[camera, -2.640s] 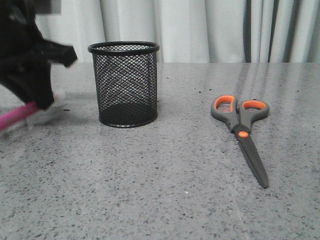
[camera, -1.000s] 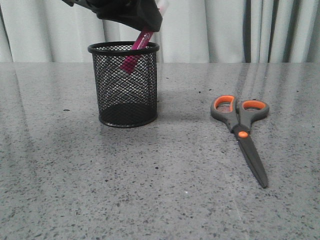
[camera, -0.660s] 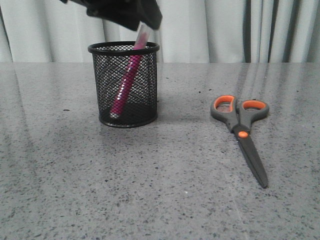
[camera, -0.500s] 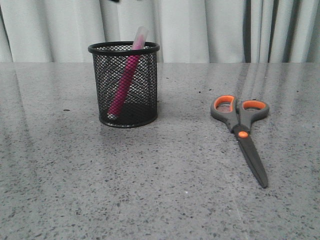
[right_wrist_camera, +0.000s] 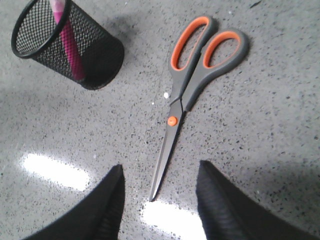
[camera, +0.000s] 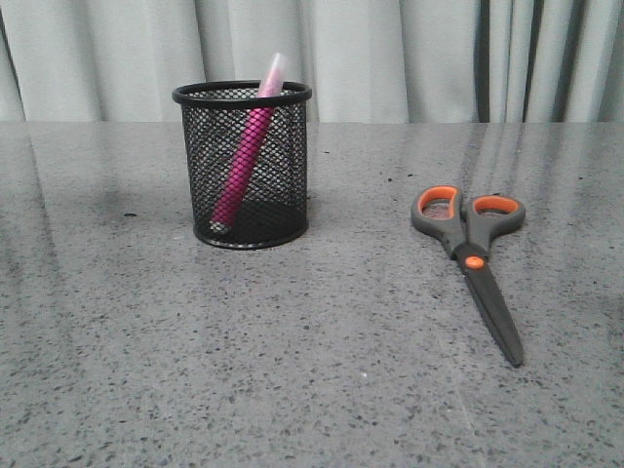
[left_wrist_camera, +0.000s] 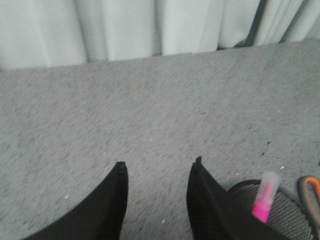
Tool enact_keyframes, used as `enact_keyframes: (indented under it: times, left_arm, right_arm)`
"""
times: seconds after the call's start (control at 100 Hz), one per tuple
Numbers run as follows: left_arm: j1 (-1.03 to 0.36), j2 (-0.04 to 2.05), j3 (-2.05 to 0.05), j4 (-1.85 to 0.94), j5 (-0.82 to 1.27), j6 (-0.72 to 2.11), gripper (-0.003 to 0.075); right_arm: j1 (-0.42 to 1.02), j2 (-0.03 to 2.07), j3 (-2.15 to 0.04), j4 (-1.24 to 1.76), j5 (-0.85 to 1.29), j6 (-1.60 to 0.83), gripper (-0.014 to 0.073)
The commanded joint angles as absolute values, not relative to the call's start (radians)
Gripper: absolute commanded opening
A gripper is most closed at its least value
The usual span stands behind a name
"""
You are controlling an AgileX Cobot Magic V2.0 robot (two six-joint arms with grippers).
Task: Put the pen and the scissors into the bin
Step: 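Lower the right gripper onto the scissors handles and close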
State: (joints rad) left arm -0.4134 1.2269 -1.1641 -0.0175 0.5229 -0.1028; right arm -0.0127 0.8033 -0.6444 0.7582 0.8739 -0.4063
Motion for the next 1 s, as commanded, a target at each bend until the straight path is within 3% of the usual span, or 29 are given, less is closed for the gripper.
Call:
enact_keyframes:
  times: [0.0, 0.16, 0.33, 0.68, 0.99]
  left_arm:
    - [-0.39, 1.185, -1.192, -0.016, 0.512, -0.106, 0.0263]
    - [-0.379, 1.183, -1.192, -0.012, 0.523, -0.106, 0.0263]
    - [-0.379, 1.183, -1.192, -0.012, 0.519, -0.106, 0.0263]
    - [-0.379, 1.183, -1.192, -0.012, 0.515, -0.106, 0.0263]
    - [-0.379, 1.183, -1.192, -0.012, 0.515, -0.106, 0.0263]
  right_arm:
    - [-0.018, 0.841, -0.691, 0.814, 0.856, -0.446, 0.0299]
    - [0.01, 0.904, -0.735, 0.79, 0.884, -0.444, 0.0299]
    - [0.134, 0.958, -0.803, 0.725, 0.844, -0.376, 0.0299]
    - [0.498, 1.231, -1.014, 0.005, 0.85, 0.255, 0.0299]
    - [0.54, 1.47, -1.147, -0.038, 0.878, 0.331, 0.0302]
